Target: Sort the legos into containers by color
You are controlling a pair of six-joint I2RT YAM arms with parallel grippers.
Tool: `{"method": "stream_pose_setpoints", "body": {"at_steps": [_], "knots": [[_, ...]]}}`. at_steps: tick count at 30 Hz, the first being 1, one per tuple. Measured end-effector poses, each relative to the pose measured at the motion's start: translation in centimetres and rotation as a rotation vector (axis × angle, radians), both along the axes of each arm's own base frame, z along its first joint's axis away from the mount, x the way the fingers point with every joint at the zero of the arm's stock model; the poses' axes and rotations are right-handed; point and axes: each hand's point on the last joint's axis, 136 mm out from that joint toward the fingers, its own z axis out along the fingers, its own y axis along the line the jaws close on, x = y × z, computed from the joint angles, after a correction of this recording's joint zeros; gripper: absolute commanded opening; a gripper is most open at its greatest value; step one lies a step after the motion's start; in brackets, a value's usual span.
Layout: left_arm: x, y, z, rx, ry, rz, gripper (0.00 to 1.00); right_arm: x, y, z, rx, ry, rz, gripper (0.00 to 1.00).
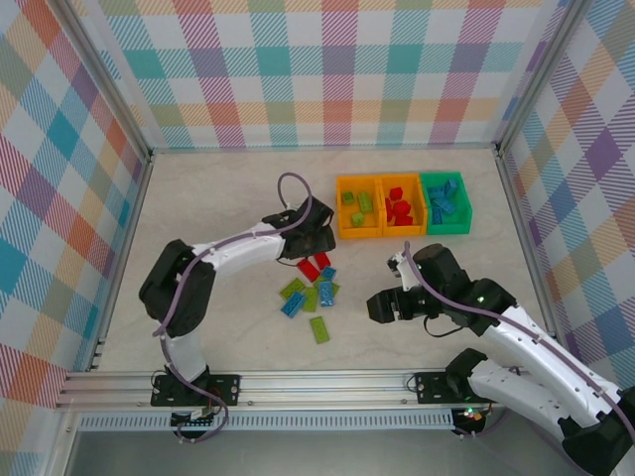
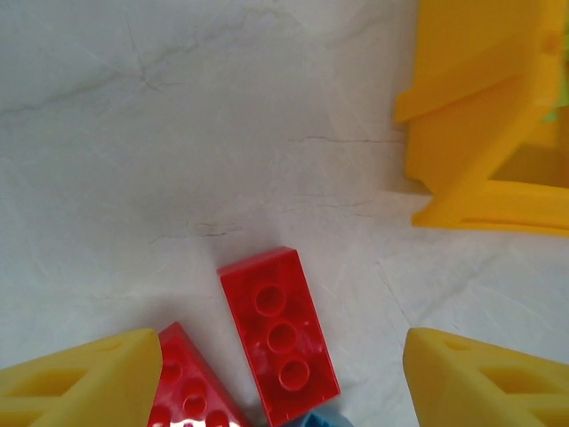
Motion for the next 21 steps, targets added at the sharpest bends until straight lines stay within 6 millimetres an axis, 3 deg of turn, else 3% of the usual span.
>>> {"method": "stream_pose_setpoints", "body": {"at_steps": [10, 21], "knots": [[0.1, -0.7, -4.4, 0.075, 0.133, -0.004, 0.59, -0.2, 0.0, -0.7, -0.006, 0.014, 0.004, 0.76], [0.2, -1.2, -5.1, 0.087, 0.154, -0.037, 0.27, 0.1, -0.4, -0.8, -0.016, 0.002, -0.021, 0.79]]}}
